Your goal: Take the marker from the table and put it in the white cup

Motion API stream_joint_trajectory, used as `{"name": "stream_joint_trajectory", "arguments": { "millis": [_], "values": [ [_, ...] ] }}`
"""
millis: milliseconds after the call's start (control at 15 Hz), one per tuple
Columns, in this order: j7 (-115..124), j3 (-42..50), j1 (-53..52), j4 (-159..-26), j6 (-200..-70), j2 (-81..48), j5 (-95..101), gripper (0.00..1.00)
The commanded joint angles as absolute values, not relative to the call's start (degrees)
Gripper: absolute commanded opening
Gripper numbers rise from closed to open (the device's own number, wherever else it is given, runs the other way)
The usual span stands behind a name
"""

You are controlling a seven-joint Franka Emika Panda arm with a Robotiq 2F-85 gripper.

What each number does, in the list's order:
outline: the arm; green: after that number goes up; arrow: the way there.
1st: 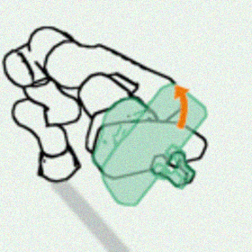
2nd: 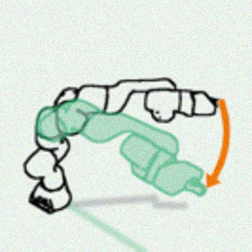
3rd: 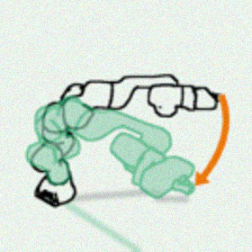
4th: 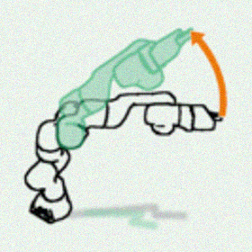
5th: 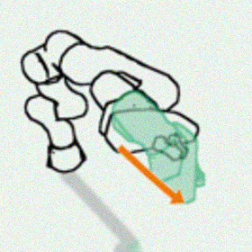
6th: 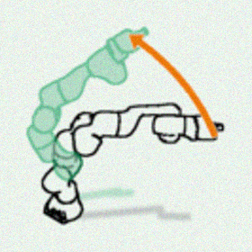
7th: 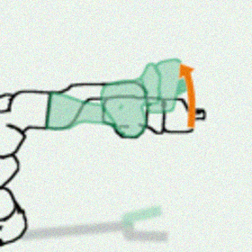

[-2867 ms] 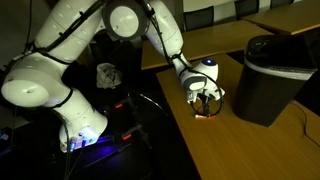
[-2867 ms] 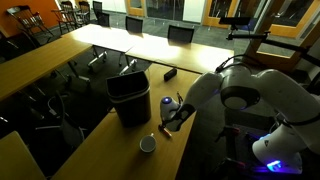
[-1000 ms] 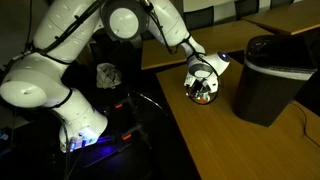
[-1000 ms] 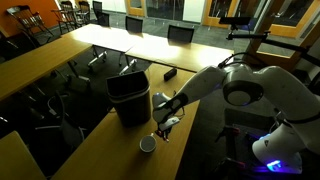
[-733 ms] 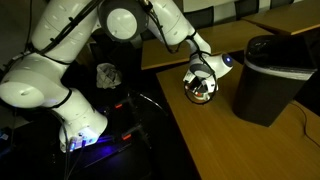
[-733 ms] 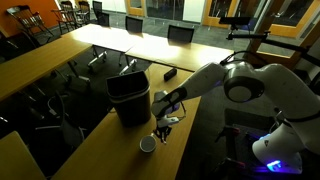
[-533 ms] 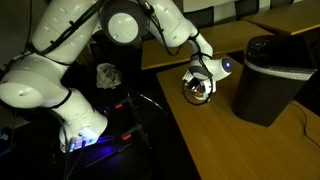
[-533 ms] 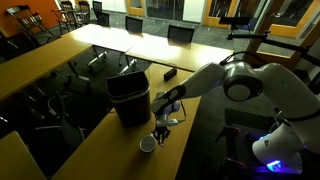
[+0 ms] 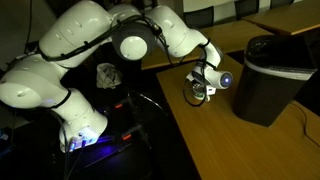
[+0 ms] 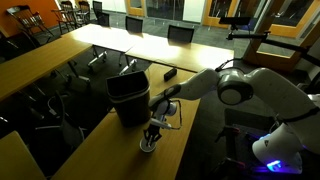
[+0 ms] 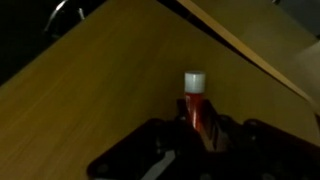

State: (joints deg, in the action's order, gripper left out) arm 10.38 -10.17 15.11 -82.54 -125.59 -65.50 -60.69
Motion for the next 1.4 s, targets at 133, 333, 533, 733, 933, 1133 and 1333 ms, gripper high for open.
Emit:
{"name": "stream_joint_trajectory", "arguments": {
  "millis": [133, 333, 533, 733, 933, 1133, 1333],
  "values": [
    [11.77, -8.32, 14.05, -73.15, -122.74, -72.26, -64.38, 0.45],
    [11.79, -7.76, 13.74, -71.37, -123.37, -73.68, -63.75, 0.59],
    [10.82, -6.49, 12.17, -72.31, -126.02, -72.06, -62.38, 0.82],
    [13.26, -2.86, 8.21, -75.13, -129.19, -68.33, -57.15, 1.00],
    [17.44, 0.07, 4.44, -78.32, -132.73, -64.65, -51.45, 1.00],
    [21.10, 2.54, 0.86, -82.64, -137.59, -60.93, -44.86, 1.00],
    [24.11, 4.62, -2.23, -87.27, -142.40, -57.65, -36.59, 1.00]
  ]
}}
